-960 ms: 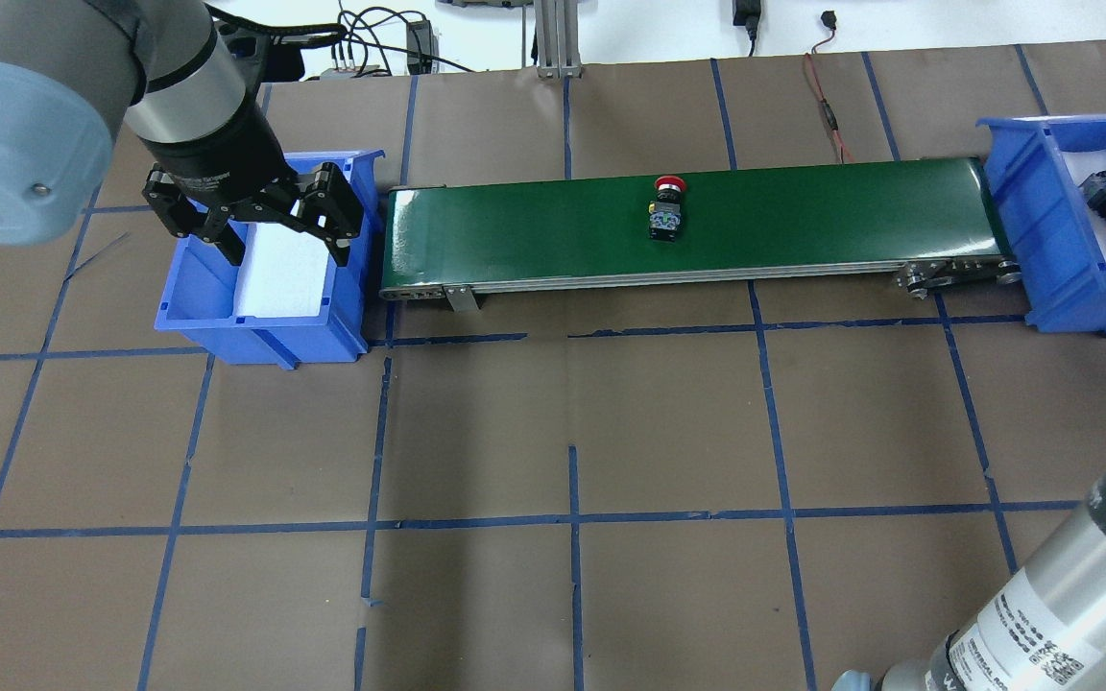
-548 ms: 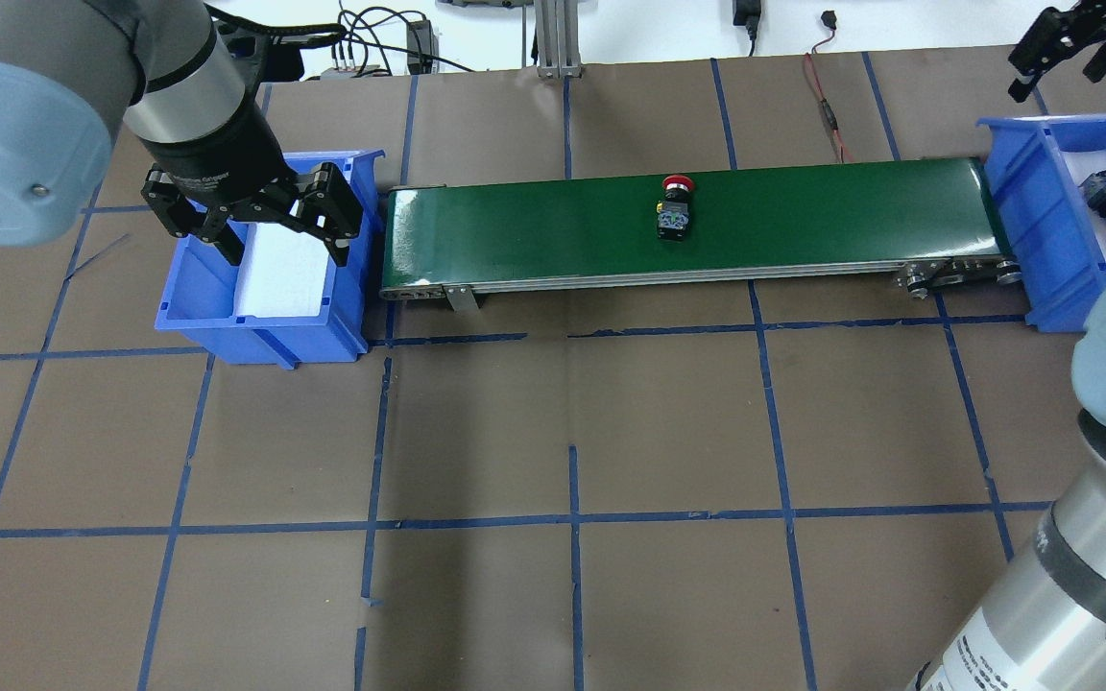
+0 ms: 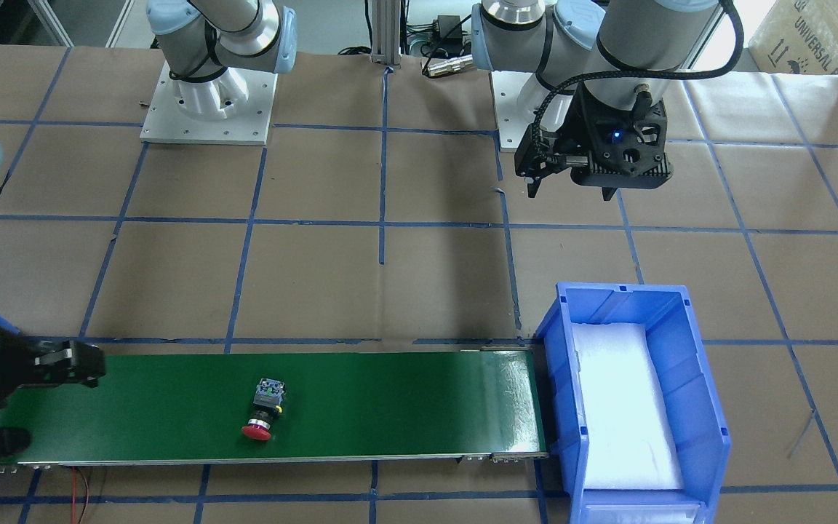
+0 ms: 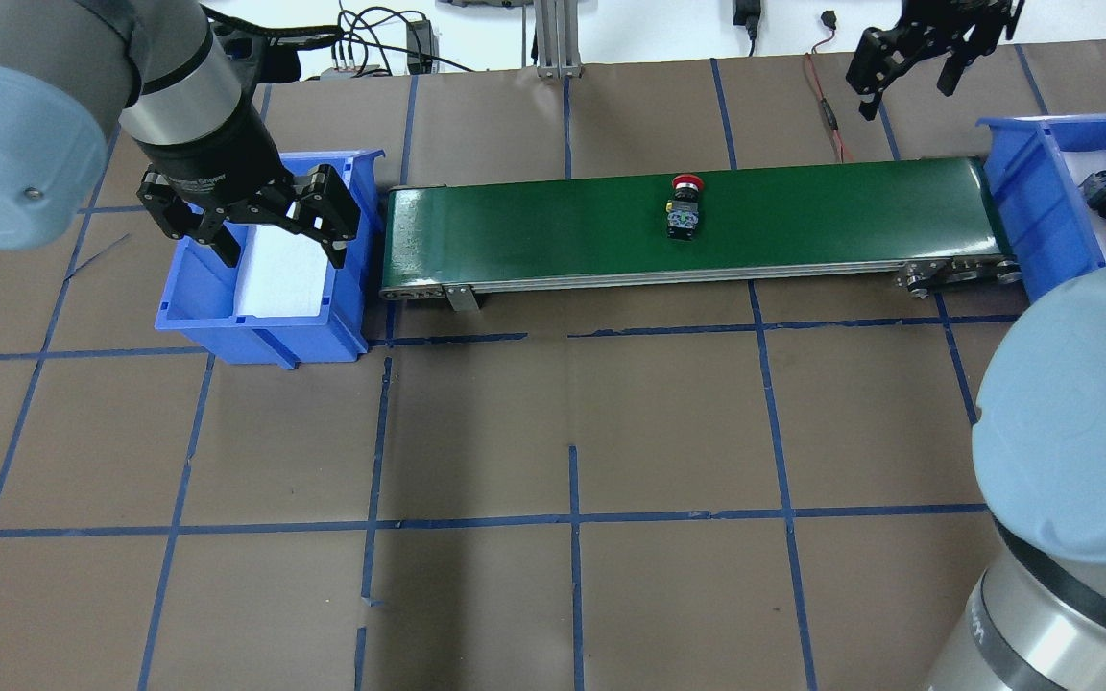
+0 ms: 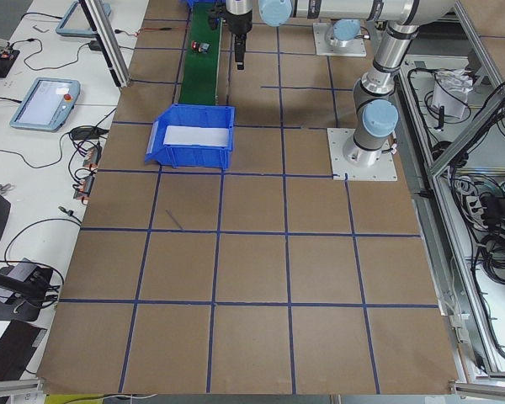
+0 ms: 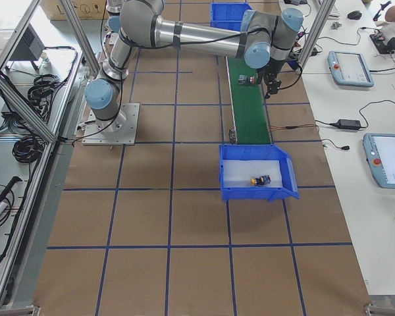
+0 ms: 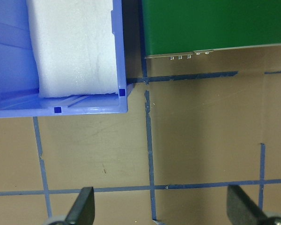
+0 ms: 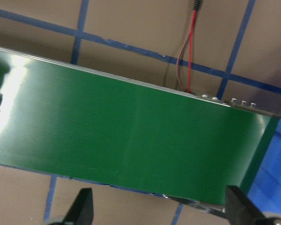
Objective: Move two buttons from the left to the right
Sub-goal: 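Move the right gripper back over the red-capped button on the conveyor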
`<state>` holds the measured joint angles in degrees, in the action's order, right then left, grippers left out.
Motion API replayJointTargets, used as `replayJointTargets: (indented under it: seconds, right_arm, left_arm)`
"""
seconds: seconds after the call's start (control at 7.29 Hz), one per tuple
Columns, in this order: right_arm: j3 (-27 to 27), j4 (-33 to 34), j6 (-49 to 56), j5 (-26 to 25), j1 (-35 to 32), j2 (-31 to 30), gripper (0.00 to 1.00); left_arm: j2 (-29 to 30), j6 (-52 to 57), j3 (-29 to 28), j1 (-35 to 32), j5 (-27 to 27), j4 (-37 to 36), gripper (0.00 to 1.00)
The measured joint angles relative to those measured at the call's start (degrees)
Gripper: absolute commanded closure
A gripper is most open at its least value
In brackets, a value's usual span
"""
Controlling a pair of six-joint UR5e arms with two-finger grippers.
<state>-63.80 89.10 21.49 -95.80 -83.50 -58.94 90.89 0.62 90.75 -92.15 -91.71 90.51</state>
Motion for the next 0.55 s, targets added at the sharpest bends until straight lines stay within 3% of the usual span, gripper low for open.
replayJointTargets:
  seconds: [0.55]
  right_arm:
    - [-15.9, 12.7, -11.2, 3.8, -4.9, -4.5, 0.02]
  left_arm:
    - [0.0, 0.0, -0.1, 0.1, 0.1, -0.1, 0.0]
